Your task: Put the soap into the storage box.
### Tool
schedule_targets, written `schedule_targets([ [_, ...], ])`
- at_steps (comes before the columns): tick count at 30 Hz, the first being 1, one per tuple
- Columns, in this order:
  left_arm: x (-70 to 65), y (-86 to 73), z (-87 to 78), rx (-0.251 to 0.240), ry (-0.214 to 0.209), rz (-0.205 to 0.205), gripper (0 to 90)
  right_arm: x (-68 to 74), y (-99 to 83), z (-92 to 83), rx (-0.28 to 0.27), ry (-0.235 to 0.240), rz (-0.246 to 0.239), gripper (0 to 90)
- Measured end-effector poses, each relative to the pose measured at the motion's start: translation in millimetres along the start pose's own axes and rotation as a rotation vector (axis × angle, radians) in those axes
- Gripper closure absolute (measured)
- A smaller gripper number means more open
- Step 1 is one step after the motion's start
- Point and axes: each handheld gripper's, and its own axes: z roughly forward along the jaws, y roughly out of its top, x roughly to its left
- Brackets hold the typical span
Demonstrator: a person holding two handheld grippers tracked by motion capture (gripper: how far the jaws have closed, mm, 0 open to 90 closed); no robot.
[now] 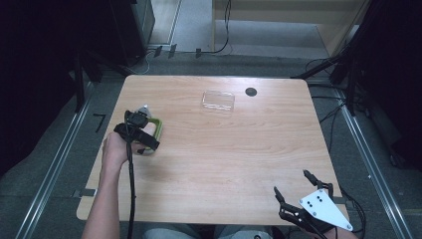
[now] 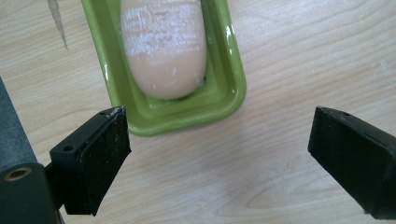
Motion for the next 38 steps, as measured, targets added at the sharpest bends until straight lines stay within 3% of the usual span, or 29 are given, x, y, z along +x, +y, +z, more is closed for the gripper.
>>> schedule_targets([
  [7, -10.2, -12.1, -6.5, 0.021, -0.022, 0.043, 5.8, 0.1, 0.1, -0.3, -0.001, 0.001, -0.001, 13.3],
  [12, -18.3, -23.3, -9.3, 0.017, -0.014, 0.068, 5.8, 0.1, 0.1, -0.1, -0.002, 0.000, 0.000, 13.3],
  [21, -29.1, -49.1, -3.9, 0.055, -0.017, 0.096, 5.3, 0.2, 0.2, -0.5, -0.003, 0.003, -0.001, 13.3],
  [38, -43.0, -91.6, 15.3, 0.089, -0.034, 0.100, 4.2, 0.5, 0.4, -0.3, -0.011, 0.000, -0.004, 13.3],
])
